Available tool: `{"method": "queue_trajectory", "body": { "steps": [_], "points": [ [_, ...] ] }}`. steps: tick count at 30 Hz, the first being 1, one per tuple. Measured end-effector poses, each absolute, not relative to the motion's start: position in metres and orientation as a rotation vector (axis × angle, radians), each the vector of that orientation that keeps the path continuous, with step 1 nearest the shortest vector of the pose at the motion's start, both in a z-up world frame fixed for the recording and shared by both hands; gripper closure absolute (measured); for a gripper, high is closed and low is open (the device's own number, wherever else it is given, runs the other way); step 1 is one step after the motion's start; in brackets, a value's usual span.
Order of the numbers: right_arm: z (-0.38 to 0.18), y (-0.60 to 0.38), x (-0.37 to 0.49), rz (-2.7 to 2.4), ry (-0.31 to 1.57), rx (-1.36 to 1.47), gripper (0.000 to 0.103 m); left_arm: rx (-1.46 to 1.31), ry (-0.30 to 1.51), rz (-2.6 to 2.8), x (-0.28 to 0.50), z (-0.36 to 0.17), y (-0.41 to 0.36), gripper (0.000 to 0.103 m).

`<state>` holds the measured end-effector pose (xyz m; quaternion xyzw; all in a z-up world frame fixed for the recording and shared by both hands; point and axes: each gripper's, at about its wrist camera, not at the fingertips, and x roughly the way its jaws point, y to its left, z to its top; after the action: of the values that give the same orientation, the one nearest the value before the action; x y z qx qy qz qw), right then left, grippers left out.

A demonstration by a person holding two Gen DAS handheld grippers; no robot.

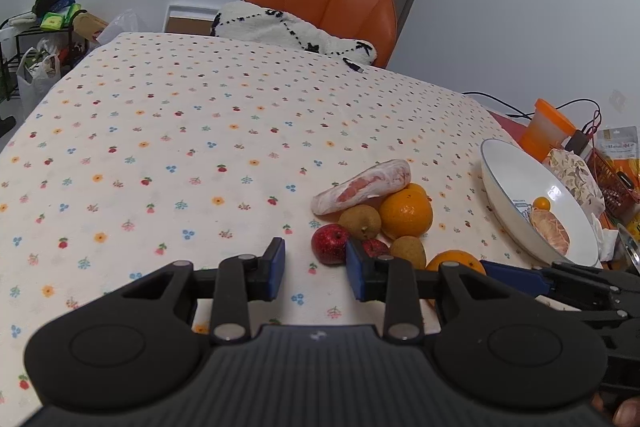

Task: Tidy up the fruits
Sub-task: 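Close the left gripper on a red apple while the right gripper grasps the large orange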

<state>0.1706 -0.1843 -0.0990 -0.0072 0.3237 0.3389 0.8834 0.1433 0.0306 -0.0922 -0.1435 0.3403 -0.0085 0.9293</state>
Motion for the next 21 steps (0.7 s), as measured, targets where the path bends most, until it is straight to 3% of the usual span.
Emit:
{"method": "queue_trajectory", "body": {
  "steps": [16, 18, 21],
  "points": [
    [-0.105, -0.189, 0.173, 0.694, 0.689, 0.005, 0.064, -0.235, 0.678, -0.018, 0.153, -0.096, 0.021, 0.071],
    [-0.104, -0.19, 0.173, 0.692, 0.689, 0.006, 0.064, -0.229, 0.674, -0.025, 0.152, -0.097, 0.02, 0.081],
    [-0.104, -0.191, 0.173, 0.687, 0.691, 0.01, 0.064, -0.238, 0.682, -0.028, 0.152, -0.096, 0.021, 0.081]
  ]
}}
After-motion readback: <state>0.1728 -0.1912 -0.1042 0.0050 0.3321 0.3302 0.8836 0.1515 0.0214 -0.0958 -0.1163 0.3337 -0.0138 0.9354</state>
